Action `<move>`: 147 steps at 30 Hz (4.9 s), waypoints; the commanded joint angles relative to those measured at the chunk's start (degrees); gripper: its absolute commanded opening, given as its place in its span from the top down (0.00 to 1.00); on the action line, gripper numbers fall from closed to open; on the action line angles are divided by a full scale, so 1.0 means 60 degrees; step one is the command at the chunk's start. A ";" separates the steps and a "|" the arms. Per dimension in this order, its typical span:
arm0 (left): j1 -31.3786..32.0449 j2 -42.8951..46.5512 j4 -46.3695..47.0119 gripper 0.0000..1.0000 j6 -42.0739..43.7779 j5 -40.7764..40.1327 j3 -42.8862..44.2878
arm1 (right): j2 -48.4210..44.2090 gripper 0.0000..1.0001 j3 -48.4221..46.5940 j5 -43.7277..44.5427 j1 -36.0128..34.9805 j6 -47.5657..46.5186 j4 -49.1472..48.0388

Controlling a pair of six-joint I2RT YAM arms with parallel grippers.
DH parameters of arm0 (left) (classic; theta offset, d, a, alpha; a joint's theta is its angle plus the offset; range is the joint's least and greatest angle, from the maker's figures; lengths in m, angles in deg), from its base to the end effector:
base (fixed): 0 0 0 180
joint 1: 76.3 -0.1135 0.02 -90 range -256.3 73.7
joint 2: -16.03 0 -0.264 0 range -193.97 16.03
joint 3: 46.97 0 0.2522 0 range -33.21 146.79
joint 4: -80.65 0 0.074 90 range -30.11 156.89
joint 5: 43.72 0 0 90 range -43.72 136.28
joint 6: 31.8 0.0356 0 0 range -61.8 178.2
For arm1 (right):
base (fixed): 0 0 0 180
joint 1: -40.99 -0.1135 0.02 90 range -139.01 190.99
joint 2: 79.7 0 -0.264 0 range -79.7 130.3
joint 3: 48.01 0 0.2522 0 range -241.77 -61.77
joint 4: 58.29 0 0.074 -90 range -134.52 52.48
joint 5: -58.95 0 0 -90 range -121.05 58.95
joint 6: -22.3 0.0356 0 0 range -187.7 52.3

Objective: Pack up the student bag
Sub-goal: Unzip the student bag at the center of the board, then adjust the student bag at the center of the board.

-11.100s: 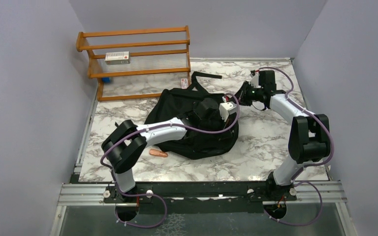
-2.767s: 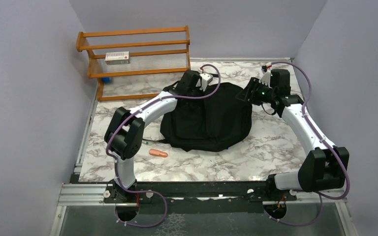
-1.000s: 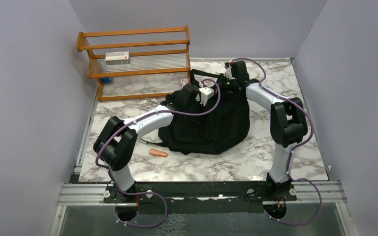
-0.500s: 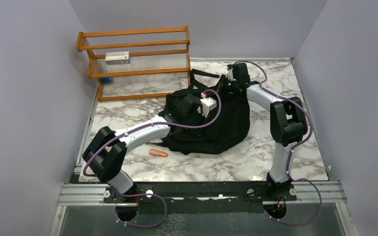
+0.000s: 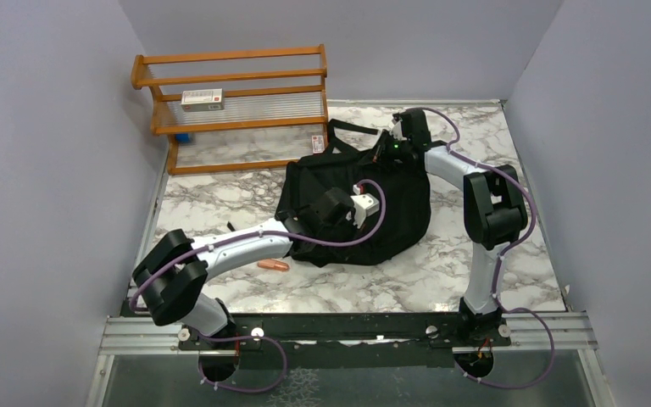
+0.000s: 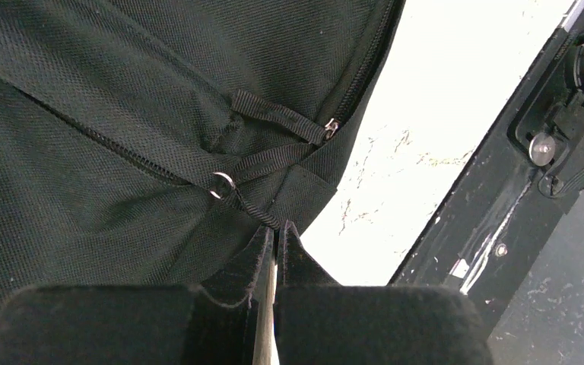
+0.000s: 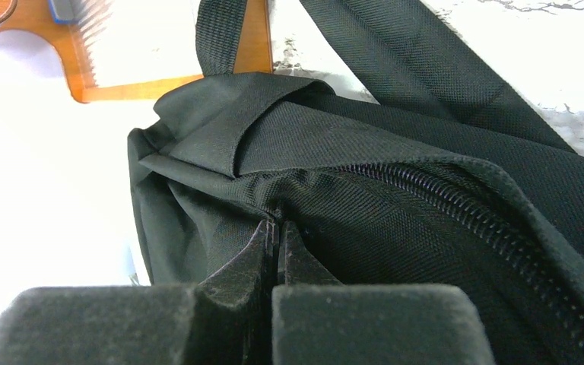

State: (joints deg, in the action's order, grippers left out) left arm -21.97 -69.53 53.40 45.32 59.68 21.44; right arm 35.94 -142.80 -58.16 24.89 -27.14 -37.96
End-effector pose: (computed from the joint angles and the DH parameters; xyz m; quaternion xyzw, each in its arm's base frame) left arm 0.1788 -0.2633 0.2263 0.3663 0.8403 -0.3026 0.2610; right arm 0.4273 0.1402 0.1922 0.0929 0.8857 0.3785 0.2524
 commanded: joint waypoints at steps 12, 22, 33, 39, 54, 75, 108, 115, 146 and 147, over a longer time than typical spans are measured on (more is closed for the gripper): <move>-0.0049 0.1183 0.0497 0.63 -0.0939 -0.0672 -0.0543 | -0.0965 0.53 -0.0183 0.0784 0.0170 -0.1833 0.0475; -0.2246 0.2616 0.1652 0.48 -0.1454 0.0337 -0.1339 | -0.2715 0.42 0.0355 0.2194 -0.1048 -0.2835 0.2289; -0.3839 0.2833 0.0563 0.28 -0.2246 -0.2005 -0.1441 | -0.2483 0.40 0.0198 0.3607 -0.2668 -0.3331 0.3591; -0.4073 0.2337 0.0511 0.14 -0.2009 -0.1846 -0.1422 | -0.2265 0.43 0.0486 0.3419 -0.2717 -0.3317 0.3544; -0.4088 0.0149 0.0608 0.26 -0.1593 -0.1241 -0.0610 | -0.2207 0.82 0.0680 0.3255 -0.2709 -0.3160 0.3391; -0.4103 0.0800 -0.0926 1.00 -0.1106 -0.0594 0.2505 | -0.3828 1.00 -0.0307 0.2596 -0.2450 -0.2723 0.2849; -0.3323 -0.6896 -0.2130 1.00 -0.0128 0.2103 1.3950 | -0.4479 0.99 -0.2853 0.2548 0.1886 -0.2877 0.3465; -0.3759 -0.8831 -0.2068 1.00 0.0278 0.1841 1.5341 | -0.3782 1.00 -0.2148 0.2145 0.1903 -0.2890 0.3054; -0.4162 -0.2403 -0.0607 0.24 0.1032 -0.0396 0.5480 | -0.6585 0.45 0.2792 0.2398 0.1872 -0.2628 0.2043; -0.4162 -0.2063 -0.0607 0.24 0.1078 -0.0525 0.4915 | -0.6631 0.45 0.2784 0.2276 0.1805 -0.2592 0.2260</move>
State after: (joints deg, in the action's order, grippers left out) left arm -46.62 -89.20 48.48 50.76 63.77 61.70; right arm -2.01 -127.04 -39.30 36.43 -43.12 -28.21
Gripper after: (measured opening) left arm 0.760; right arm 0.548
